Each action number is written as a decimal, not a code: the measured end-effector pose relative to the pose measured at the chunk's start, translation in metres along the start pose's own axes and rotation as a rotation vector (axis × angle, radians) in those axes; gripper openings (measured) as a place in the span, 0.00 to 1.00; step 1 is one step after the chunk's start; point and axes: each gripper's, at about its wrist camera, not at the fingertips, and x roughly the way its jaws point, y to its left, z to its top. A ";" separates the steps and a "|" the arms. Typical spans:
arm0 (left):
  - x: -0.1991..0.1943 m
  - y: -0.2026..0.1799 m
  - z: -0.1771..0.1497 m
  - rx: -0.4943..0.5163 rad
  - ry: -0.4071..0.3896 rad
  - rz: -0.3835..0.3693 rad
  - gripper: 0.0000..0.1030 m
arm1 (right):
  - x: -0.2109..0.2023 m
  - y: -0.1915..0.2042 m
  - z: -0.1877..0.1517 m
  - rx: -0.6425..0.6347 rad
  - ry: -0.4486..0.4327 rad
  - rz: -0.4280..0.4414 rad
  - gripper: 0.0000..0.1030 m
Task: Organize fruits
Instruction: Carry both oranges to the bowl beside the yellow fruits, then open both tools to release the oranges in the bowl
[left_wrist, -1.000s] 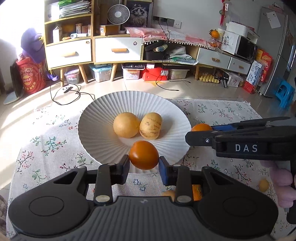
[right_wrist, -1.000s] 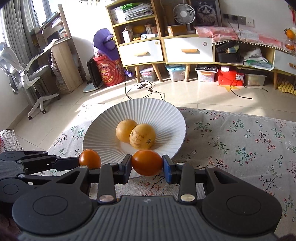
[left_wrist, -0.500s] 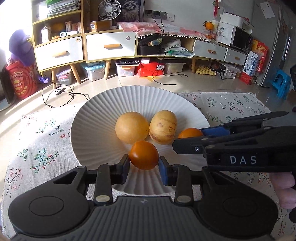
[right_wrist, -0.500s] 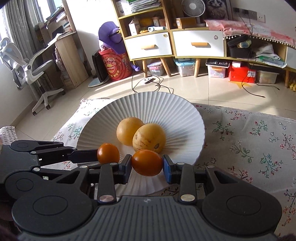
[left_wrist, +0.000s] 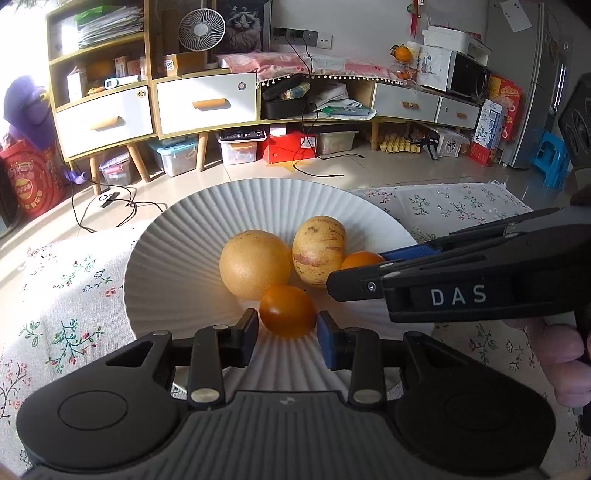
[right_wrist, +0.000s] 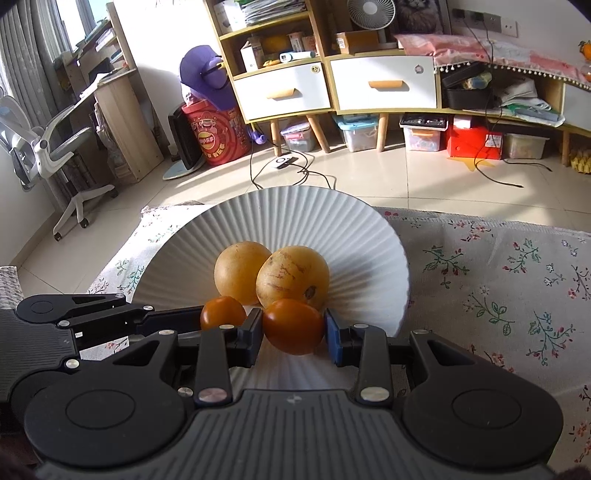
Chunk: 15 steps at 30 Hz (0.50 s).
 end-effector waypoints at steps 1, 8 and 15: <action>-0.001 0.000 -0.001 0.002 -0.006 -0.001 0.23 | 0.000 0.000 0.000 0.000 0.002 0.003 0.31; -0.005 0.003 0.000 0.004 -0.006 -0.012 0.46 | -0.004 0.001 0.000 0.022 0.007 0.038 0.41; -0.019 0.000 0.001 0.002 -0.003 0.009 0.65 | -0.025 0.000 0.002 0.028 -0.012 0.013 0.58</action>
